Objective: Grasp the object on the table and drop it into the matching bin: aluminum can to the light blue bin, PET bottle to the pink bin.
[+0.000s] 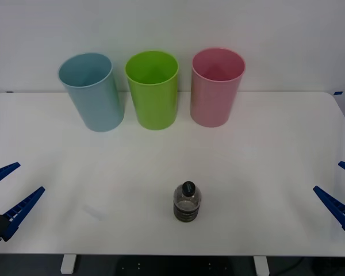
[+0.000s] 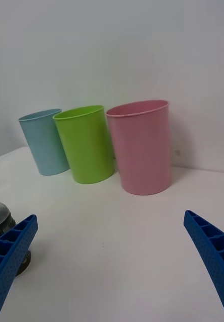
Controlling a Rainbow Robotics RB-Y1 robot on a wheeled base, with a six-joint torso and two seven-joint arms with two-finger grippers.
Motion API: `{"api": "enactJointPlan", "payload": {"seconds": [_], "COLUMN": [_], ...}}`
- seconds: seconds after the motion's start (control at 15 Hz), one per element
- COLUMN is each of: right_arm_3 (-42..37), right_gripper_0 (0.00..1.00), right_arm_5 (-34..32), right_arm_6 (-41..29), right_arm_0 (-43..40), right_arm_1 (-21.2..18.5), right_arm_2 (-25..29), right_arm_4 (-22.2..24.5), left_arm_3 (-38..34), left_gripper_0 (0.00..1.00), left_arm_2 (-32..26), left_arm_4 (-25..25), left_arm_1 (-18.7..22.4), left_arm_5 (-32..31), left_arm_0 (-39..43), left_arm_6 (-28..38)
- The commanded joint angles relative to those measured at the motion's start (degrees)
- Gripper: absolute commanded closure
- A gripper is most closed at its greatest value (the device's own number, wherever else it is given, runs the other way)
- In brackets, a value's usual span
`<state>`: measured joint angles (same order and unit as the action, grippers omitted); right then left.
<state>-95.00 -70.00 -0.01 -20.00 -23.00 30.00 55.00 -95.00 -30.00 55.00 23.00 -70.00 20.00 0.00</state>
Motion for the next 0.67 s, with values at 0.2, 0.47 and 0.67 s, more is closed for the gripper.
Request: {"api": "enactJointPlan", "payload": {"seconds": [0.2,0.47,0.67], "right_arm_3": [0.52,1.66,3.51], "right_gripper_0": [0.0,0.0,0.0], "right_arm_5": [-0.31,-1.45,-2.68], "right_arm_6": [-0.08,0.01,0.27], "right_arm_0": [-0.83,-0.04,0.49], "right_arm_1": [0.59,0.15,-1.96], "right_arm_2": [0.23,-0.82,-4.78], "right_arm_4": [-0.07,0.37,-0.42], "left_arm_3": [0.0,0.0,0.0], "left_gripper_0": [0.0,0.0,0.0], "left_arm_2": [0.0,0.0,0.0], "left_arm_4": [0.0,0.0,0.0], "left_arm_1": [0.0,0.0,0.0], "left_arm_5": [0.0,0.0,0.0], "left_arm_0": [0.0,0.0,0.0], "left_arm_6": [0.0,0.0,0.0]}}
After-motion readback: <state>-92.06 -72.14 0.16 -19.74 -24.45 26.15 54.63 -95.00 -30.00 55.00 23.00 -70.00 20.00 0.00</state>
